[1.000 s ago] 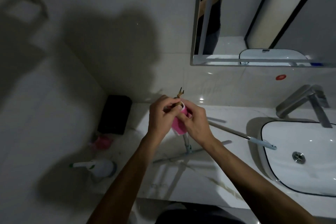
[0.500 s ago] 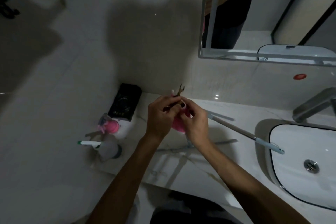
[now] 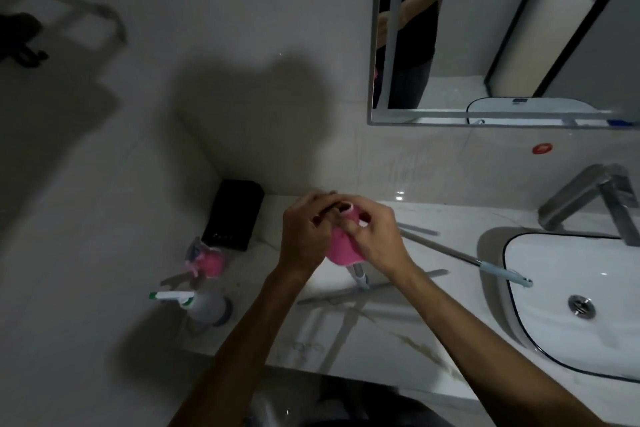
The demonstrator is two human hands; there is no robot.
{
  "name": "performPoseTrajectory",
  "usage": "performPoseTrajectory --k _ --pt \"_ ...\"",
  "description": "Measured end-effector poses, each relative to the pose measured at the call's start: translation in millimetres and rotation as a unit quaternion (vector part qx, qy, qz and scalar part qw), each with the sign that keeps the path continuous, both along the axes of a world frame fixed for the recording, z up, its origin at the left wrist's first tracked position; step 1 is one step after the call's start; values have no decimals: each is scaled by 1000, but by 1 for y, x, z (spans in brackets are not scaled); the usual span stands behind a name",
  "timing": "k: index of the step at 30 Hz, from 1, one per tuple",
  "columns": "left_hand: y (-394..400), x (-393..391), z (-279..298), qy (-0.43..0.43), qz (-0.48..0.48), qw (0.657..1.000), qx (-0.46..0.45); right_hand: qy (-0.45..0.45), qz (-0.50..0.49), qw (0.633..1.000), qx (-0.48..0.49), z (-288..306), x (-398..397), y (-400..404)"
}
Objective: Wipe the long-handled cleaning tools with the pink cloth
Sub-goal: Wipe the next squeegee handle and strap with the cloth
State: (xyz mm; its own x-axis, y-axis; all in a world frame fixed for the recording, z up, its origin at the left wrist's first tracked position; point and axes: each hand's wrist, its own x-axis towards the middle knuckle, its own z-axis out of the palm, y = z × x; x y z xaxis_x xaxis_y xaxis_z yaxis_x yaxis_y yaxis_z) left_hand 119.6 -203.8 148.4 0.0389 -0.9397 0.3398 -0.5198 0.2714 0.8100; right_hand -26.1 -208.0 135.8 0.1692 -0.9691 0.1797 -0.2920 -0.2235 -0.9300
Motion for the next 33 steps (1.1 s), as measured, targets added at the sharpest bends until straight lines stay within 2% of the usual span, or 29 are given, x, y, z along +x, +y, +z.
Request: performPoseTrajectory --k 5,13,18,20,25,30,33 --pt "-4 0 7 19 -2 999 -47 -42 -8 999 -8 12 3 -1" --pt "6 -2 10 47 -68 996 -33 -35 -29 999 11 -2 7 18" --pt "6 2 24 69 -32 996 -45 -85 -59 994 -32 18 12 16" --pt "6 6 24 63 -27 996 -56 -74 -74 994 -42 16 18 19" --pt "14 13 12 54 -4 999 6 -41 -76 996 -17 -6 28 23" --pt "6 25 25 38 5 999 30 -34 -56 998 -25 4 32 7" --pt "0 29 30 -3 -7 999 39 -16 -36 999 -31 1 33 1"
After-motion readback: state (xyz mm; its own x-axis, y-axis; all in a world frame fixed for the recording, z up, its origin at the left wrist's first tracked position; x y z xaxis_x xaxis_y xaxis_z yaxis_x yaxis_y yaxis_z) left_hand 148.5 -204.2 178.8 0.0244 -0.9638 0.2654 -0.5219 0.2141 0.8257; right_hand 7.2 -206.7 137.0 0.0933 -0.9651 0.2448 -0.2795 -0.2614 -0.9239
